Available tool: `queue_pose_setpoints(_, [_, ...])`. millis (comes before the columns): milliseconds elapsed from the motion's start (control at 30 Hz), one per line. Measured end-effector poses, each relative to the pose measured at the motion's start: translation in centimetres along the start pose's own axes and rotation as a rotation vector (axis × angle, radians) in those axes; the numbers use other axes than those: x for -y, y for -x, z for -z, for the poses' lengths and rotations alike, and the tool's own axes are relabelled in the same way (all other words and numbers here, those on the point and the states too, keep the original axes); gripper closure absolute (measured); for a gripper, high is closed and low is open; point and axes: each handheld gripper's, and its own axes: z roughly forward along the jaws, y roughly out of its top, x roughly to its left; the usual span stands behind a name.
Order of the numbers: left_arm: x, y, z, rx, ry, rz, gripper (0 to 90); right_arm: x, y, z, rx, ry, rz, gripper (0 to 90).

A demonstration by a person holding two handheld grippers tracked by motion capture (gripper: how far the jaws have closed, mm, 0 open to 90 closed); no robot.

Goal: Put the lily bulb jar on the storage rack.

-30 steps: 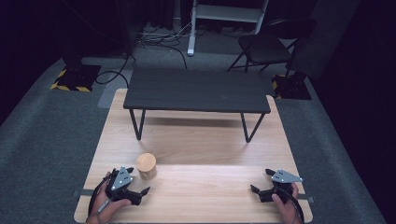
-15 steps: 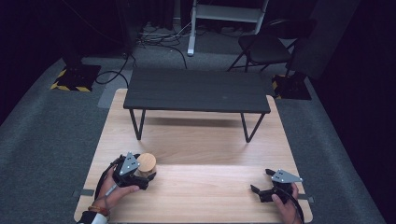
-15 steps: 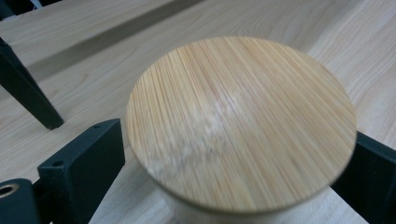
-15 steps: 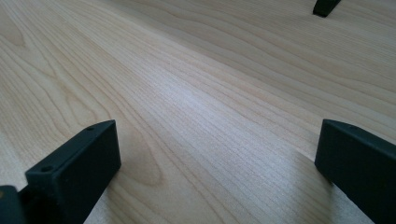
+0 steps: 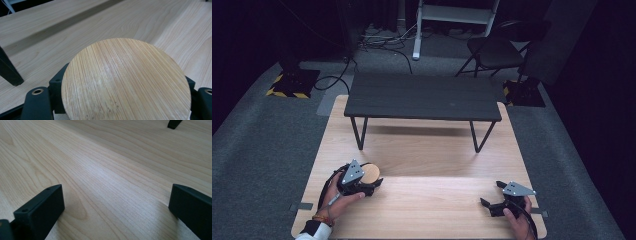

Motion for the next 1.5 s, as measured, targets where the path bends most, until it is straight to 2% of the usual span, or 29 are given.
queue_pose_setpoints(167, [-0.9,0.0,-0.1,-0.004,0.0,0.014,24.9,0.0,0.0,0.0,0.0,0.0,0.0,0.0])
queue_pose_setpoints(267, [-2.4,0.0,0.2,0.002,0.02,0.013,25.0,0.0,0.0,0.0,-0.001,0.0,0.0,0.0])
queue_pose_setpoints(367, [-4.7,-0.1,0.3,0.022,0.04,-0.009,25.0,0.0,0.0,0.0,-0.001,0.0,0.0,0.0])
queue_pose_setpoints(567, [-10.5,-0.2,0.1,0.086,0.091,-0.033,25.0,0.0,0.0,0.0,-0.001,0.0,0.0,0.0])
queue_pose_setpoints(767, [-16.7,-0.2,-1.3,0.121,0.116,-0.072,25.0,0.0,0.0,0.0,0.001,0.0,-0.001,0.0])
queue_pose_setpoints(833, [-18.5,-0.5,-1.9,0.144,0.125,-0.081,25.0,0.0,0.0,0.0,0.001,-0.001,-0.001,0.0])
queue_pose_setpoints(900, [-20.2,-0.5,-2.5,0.155,0.124,-0.099,25.0,0.0,0.0,0.0,0.001,0.0,-0.001,0.0])
queue_pose_setpoints(933, [-20.9,-0.6,-2.8,0.16,0.126,-0.101,25.0,0.0,0.0,0.0,0.001,0.0,-0.001,0.0])
queue_pose_setpoints(967, [-20.9,-0.6,-2.8,0.16,0.126,-0.101,25.0,0.0,0.0,0.0,0.001,0.0,-0.001,0.0])
queue_pose_setpoints(1000, [-22.2,-0.9,-3.4,0.171,0.132,-0.093,25.0,0.0,0.0,0.0,0.001,-0.001,-0.001,0.0])
queue_pose_setpoints(1100, [-23.7,-1.2,-4.2,0.171,0.152,-0.099,25.0,0.0,0.0,0.0,0.001,0.0,-0.002,0.0])
queue_pose_setpoints(1167, [-24.2,-1.8,-4.8,0.185,0.177,-0.075,25.0,0.0,0.0,0.0,0.001,0.0,-0.002,0.0])
queue_pose_setpoints(1233, [-24.8,-2.2,-5.3,0.179,0.191,-0.066,25.0,0.0,0.0,0.0,0.001,0.0,-0.001,0.0])
queue_pose_setpoints(1300, [-25.4,-2.3,-6.0,0.162,0.19,-0.072,24.9,0.0,0.0,0.0,0.001,0.0,-0.001,0.0])
queue_pose_setpoints(1500, [-26.9,-3.2,-7.8,0.163,0.191,-0.074,24.9,0.0,0.0,0.0,0.001,0.0,-0.001,0.0])
